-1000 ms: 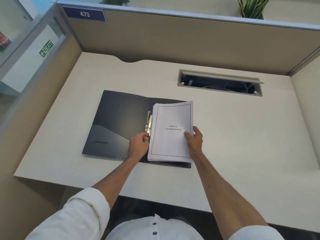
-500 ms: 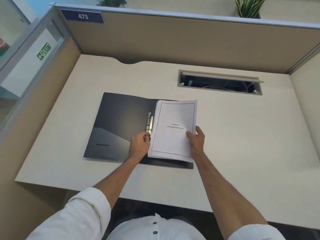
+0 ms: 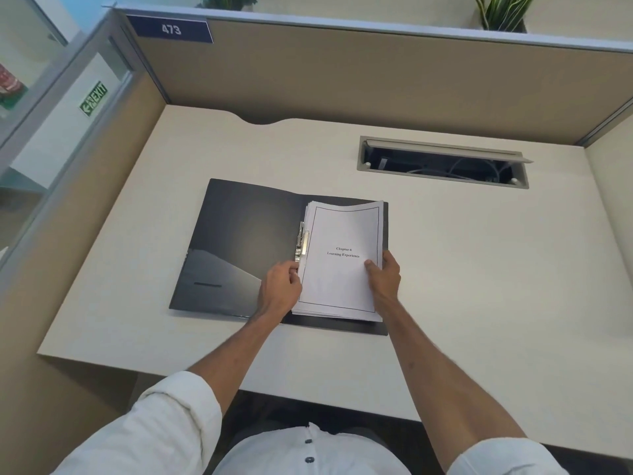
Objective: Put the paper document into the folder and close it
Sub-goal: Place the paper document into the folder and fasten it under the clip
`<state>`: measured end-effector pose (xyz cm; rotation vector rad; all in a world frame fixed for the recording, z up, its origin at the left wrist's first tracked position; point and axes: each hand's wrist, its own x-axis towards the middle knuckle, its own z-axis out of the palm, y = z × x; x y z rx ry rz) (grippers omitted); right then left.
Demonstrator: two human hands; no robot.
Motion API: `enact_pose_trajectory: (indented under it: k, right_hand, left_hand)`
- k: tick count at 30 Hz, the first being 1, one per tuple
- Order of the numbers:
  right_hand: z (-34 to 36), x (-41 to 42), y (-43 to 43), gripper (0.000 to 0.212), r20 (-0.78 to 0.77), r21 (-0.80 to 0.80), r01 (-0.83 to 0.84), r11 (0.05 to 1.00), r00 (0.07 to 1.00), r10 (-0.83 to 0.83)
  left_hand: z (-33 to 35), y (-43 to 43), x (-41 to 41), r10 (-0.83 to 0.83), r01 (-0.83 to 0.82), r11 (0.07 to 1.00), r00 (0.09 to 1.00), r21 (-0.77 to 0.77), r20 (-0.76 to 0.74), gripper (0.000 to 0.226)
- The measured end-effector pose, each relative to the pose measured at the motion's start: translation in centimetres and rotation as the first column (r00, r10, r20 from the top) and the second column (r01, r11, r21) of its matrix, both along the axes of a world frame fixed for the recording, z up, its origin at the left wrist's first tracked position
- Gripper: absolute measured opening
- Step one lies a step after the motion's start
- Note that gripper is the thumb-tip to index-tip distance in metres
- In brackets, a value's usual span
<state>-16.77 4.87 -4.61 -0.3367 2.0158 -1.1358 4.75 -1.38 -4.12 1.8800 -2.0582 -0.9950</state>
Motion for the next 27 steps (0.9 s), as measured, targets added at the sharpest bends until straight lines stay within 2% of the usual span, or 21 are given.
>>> enact_pose_trajectory:
  k: [4, 7, 10, 21, 27]
  right_hand:
    - [0.7, -0.3, -0.5, 0.034, -0.212, 0.209, -0.176, 0.962, 0.952, 0.22]
    - [1.1, -1.0, -1.1, 0.04, -0.316, 0.339, -0.224, 0.914, 0.888, 0.335]
    - [1.3, -1.8, -1.2, 0.039, -0.39, 0.386, -0.236, 0.892, 0.834, 0.39]
    - [1.0, -1.7, -1.1, 0.034, -0.402, 0.407, -0.272, 0.872, 0.804, 0.438]
    - [0.9, -1.9, -1.2, 0.029, -0.397, 0.381, -0.239, 0.893, 0.83, 0.392]
  left_hand:
    - [0.0, 0.3, -0.3, 0.01, -0.01, 1.0, 1.0, -0.009, 0.006, 0.034]
    - [0.0, 0.5, -0.3, 0.026, -0.026, 1.0, 1.0, -0.009, 0.01, 0.034]
    - [-0.1, 0.8, -0.1, 0.046, -0.046, 0.999, 0.999, -0.013, 0.01, 0.032]
    - [-0.1, 2.4, 0.0, 0.03, -0.029, 0.999, 0.998, -0.02, 0.047, 0.024]
    - [0.4, 2.4, -0.1, 0.019, -0.019, 1.0, 0.998, -0.001, 0.053, 0.024]
